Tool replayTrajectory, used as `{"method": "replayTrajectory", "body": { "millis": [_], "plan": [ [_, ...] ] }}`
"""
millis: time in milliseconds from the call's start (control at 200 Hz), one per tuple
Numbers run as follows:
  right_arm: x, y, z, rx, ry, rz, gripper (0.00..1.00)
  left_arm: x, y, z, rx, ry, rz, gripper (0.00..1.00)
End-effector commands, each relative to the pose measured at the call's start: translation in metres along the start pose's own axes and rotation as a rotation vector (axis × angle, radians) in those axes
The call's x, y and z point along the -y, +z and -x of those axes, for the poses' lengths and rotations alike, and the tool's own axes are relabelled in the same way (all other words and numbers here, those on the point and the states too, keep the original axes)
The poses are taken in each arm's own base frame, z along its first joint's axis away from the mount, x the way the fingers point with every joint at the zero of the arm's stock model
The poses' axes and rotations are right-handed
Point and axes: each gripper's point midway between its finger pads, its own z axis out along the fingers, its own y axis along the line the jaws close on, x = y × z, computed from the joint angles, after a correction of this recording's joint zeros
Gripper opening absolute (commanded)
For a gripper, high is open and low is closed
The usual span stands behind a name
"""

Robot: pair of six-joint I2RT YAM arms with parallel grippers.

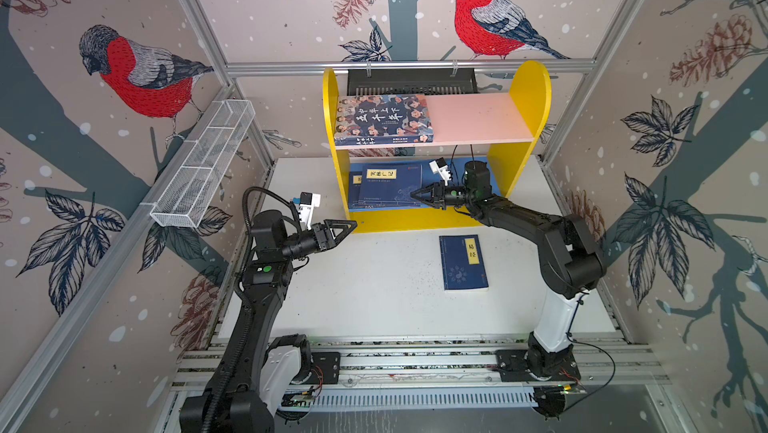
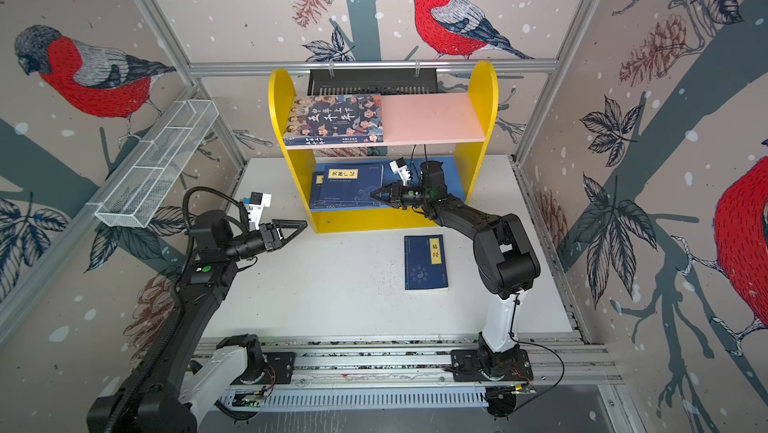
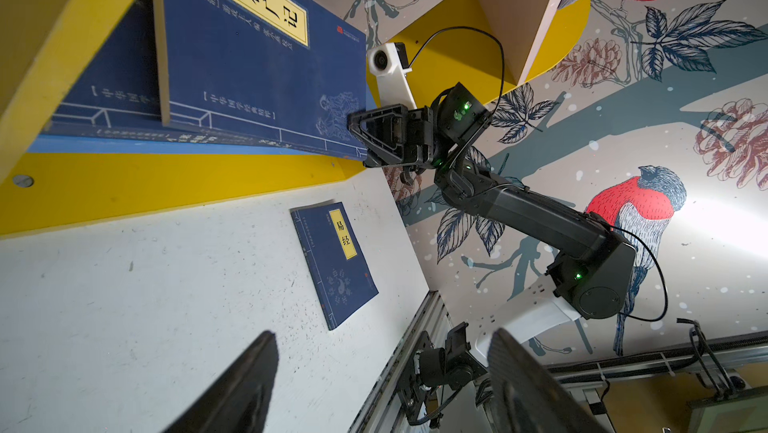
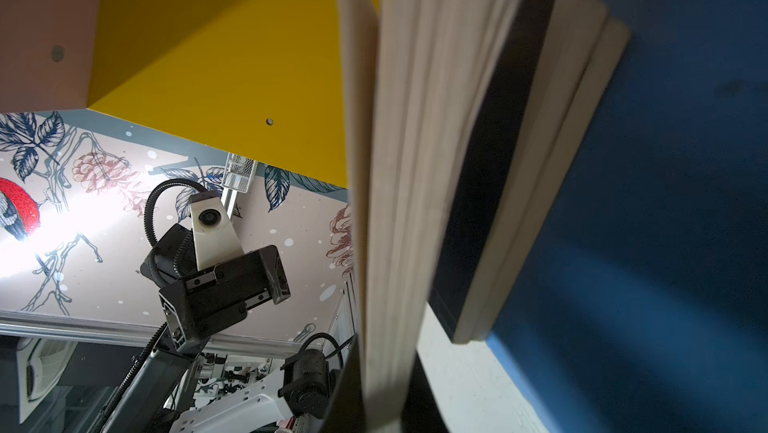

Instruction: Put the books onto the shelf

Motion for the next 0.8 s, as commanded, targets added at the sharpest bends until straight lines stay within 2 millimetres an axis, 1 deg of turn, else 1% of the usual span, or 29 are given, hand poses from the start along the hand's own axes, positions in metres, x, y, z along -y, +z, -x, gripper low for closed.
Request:
{"method": "replayTrajectory", "body": {
  "millis": [0,55,125,235,310,465,720,796],
  "plan": [
    [0.001,0.003,0.002,-0.035,-0.036,-0.007,0.04,0.006,-0.001,0.001,0.003,0.035,-0.023,0.80],
    [0.003,0.005,0.004,-0.040,-0.030,-0.010,0.07,0.006,-0.001,0.001,0.004,0.037,-0.024,0.80],
    [0.009,0.007,0.004,-0.052,-0.020,-0.025,0.15,0.006,-0.001,0.001,0.006,0.036,-0.024,0.80],
    [0.017,0.009,0.003,-0.070,-0.014,-0.056,0.18,0.006,-0.001,0.001,0.004,0.033,-0.026,0.80],
    [0.021,0.009,0.001,-0.081,-0.012,-0.071,0.29,0.006,-0.001,0.000,0.002,0.030,-0.026,0.80],
    [0.032,0.008,0.000,-0.090,-0.016,-0.138,0.43,0.005,-0.001,-0.001,0.002,0.029,-0.026,0.80],
    [0.052,-0.007,0.019,0.011,-0.018,-0.322,0.59,0.005,-0.002,-0.003,0.003,0.022,-0.027,0.81],
    [0.054,-0.013,0.025,0.045,-0.022,-0.357,0.60,0.005,-0.002,-0.004,0.002,0.020,-0.028,0.81]
  ]
}}
